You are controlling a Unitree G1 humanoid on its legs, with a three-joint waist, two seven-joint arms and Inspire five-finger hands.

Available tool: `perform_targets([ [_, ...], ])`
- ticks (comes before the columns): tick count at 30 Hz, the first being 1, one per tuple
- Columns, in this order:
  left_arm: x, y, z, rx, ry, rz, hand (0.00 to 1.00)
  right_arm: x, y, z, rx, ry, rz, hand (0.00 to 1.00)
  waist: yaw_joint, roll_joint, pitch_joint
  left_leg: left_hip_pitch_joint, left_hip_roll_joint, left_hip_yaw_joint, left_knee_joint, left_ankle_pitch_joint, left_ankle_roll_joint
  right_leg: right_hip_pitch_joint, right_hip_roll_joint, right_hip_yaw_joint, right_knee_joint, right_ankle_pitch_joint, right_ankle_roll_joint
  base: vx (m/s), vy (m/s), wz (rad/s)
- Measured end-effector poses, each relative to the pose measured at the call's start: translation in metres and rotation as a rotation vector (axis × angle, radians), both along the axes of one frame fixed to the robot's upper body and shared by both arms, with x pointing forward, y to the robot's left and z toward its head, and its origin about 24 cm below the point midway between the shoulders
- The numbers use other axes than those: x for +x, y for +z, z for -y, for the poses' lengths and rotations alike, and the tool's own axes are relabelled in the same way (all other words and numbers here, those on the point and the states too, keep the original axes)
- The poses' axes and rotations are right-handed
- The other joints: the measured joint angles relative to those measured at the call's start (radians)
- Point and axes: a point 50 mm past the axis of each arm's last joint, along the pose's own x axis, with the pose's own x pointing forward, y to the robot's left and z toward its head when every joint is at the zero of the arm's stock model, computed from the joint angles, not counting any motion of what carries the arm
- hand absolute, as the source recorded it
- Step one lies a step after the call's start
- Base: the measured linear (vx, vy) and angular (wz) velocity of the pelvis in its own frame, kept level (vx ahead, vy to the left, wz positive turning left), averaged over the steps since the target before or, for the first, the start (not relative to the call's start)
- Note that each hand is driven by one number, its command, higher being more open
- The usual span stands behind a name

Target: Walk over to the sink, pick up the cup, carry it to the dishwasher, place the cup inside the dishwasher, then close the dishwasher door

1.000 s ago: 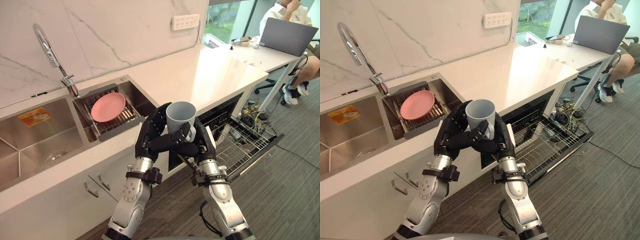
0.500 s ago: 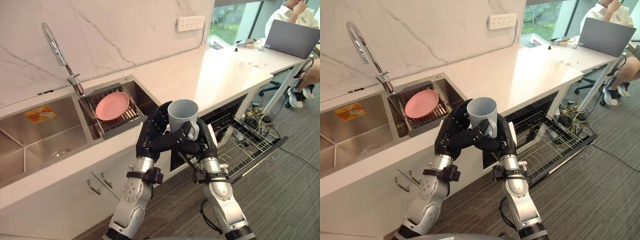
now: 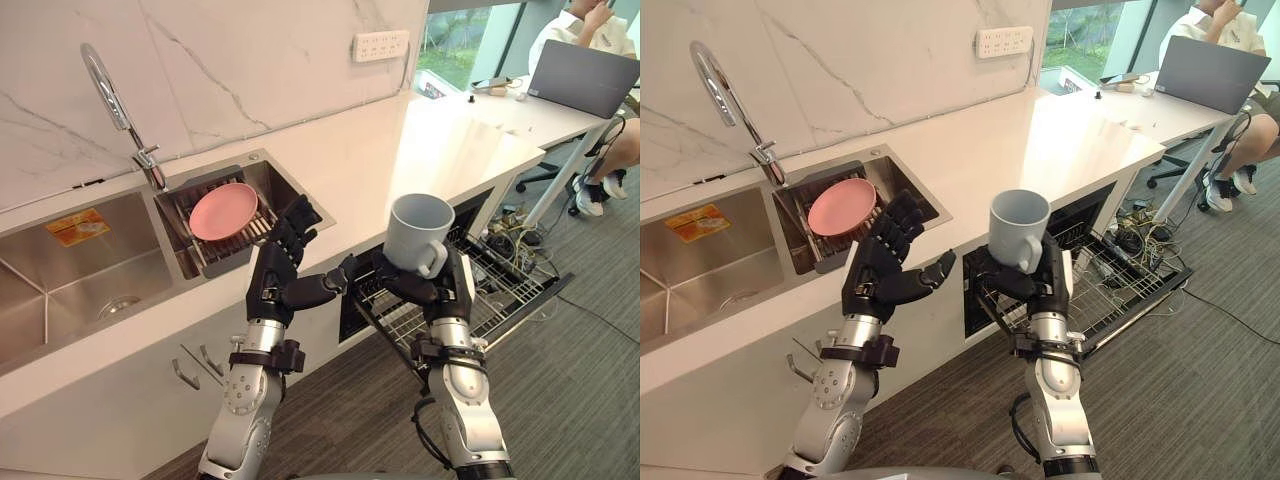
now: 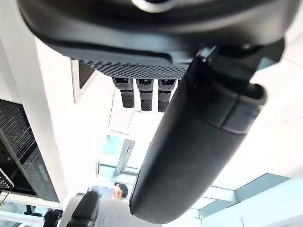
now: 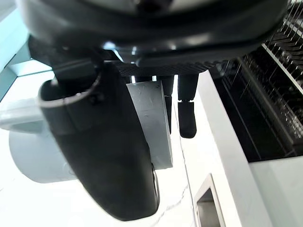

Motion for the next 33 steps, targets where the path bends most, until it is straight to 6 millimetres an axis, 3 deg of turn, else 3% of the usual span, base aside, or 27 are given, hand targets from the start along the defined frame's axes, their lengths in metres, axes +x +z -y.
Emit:
perform_targets([
  [11, -0.022, -0.026, 0.002, -0.002, -0.123, -0.105, 0.90, -0.020, -0.018, 0.042, -0.058, -0.154, -0.093, 0.30, -0.002, -0.014, 0.011, -0.013, 0.005, 0.003, 0.000, -0.005, -0.006, -0.010, 0.004, 0.002, -0.008, 0.000, 0.000, 0.00, 0.000, 0.00],
  [13, -0.026, -0.038, 0.000, 0.012, -0.134, -0.157, 0.90, -0.023, -0.025, 0.051, -0.089, -0.176, -0.130, 0.30, -0.001, -0.017, 0.013, -0.014, 0.005, 0.002, 0.000, -0.005, -0.006, -0.010, 0.004, 0.001, -0.009, 0.000, 0.000, 0.00, 0.000, 0.00],
  [18, -0.045, -0.092, -0.018, 0.066, -0.097, -0.413, 0.90, -0.033, -0.045, 0.070, -0.192, -0.212, -0.254, 0.30, -0.003, -0.014, 0.042, -0.016, 0.005, 0.002, 0.000, -0.007, -0.006, -0.010, 0.003, 0.001, -0.010, 0.000, 0.000, 0.00, 0.000, 0.00],
  [24, -0.060, -0.125, -0.041, 0.168, -0.034, -0.575, 0.90, -0.040, -0.064, 0.076, -0.292, -0.236, -0.386, 0.30, 0.001, -0.014, 0.108, -0.051, 0.006, -0.004, 0.016, -0.007, -0.006, -0.035, -0.002, -0.006, -0.007, 0.002, -0.002, 0.00, 0.000, 0.03],
  [30, -0.047, -0.136, -0.057, 0.250, 0.052, -0.622, 0.90, -0.017, -0.066, 0.078, -0.402, -0.290, -0.438, 0.30, 0.006, -0.011, 0.219, -0.149, 0.013, -0.031, 0.120, -0.033, -0.004, -0.083, -0.008, -0.033, 0.018, 0.006, -0.008, -0.04, -0.003, 0.16],
  [33, -0.034, -0.138, -0.071, 0.272, 0.134, -0.629, 0.90, 0.008, -0.045, 0.081, -0.450, -0.339, -0.375, 0.30, 0.026, -0.001, 0.288, -0.221, 0.024, -0.039, 0.184, -0.047, -0.004, -0.131, -0.006, -0.039, 0.040, 0.012, -0.015, -0.11, -0.010, 0.08],
])
